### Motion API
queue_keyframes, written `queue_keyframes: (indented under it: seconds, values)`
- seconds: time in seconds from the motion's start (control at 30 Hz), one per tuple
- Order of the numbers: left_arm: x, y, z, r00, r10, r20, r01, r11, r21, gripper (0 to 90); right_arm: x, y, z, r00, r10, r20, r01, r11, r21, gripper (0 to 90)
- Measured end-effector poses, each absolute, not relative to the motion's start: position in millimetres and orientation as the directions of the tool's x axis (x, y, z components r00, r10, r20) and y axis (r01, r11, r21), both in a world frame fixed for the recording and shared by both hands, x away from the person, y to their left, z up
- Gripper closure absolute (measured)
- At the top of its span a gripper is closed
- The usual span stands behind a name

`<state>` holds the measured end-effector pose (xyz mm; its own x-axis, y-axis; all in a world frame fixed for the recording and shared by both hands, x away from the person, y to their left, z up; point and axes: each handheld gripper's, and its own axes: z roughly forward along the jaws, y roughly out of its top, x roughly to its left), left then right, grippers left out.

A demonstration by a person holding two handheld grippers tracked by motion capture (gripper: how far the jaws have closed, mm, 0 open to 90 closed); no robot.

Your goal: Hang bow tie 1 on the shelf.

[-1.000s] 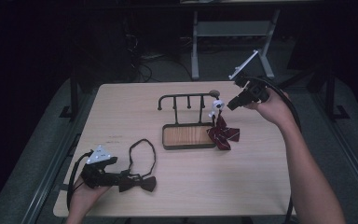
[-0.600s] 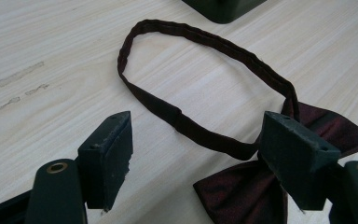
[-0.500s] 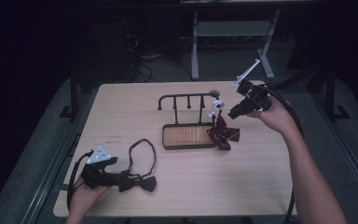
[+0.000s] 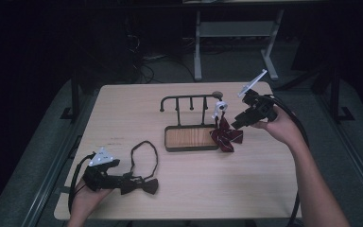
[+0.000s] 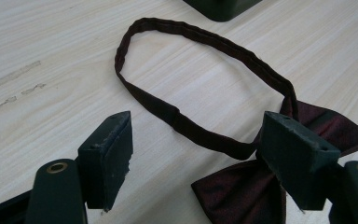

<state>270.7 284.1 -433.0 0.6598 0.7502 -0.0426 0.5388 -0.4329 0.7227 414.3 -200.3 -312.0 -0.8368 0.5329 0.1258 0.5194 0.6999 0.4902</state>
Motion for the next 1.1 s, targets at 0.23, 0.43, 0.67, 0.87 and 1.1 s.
queue_keyframes:
  seconds: [0.23,0.43,0.67,0.87,1.1]
  values:
    - [270.9,283.0,-434.6,0.657,0.753,-0.044,0.543,-0.432,0.72,26.5,408.7,-208.5,-326.2,-0.822,0.545,0.163,0.548,0.68,0.487,56.3]
    - [271.0,282.1,-434.4,0.661,0.75,-0.039,0.542,-0.441,0.715,26.5,402.4,-216.8,-334.2,-0.818,0.547,0.18,0.555,0.667,0.498,55.9]
    - [270.5,281.2,-434.3,0.666,0.745,-0.043,0.541,-0.442,0.715,29.3,395.6,-221.6,-346.1,-0.818,0.544,0.188,0.556,0.664,0.5,55.3]
    - [270.9,280.4,-435.0,0.666,0.744,-0.042,0.542,-0.445,0.713,29.3,390.9,-226.3,-359.2,-0.813,0.546,0.202,0.566,0.66,0.495,53.8]
    - [271.2,278.4,-435.3,0.673,0.739,-0.04,0.54,-0.453,0.709,29.3,386.8,-232.4,-371.1,-0.808,0.551,0.208,0.574,0.658,0.488,52.3]
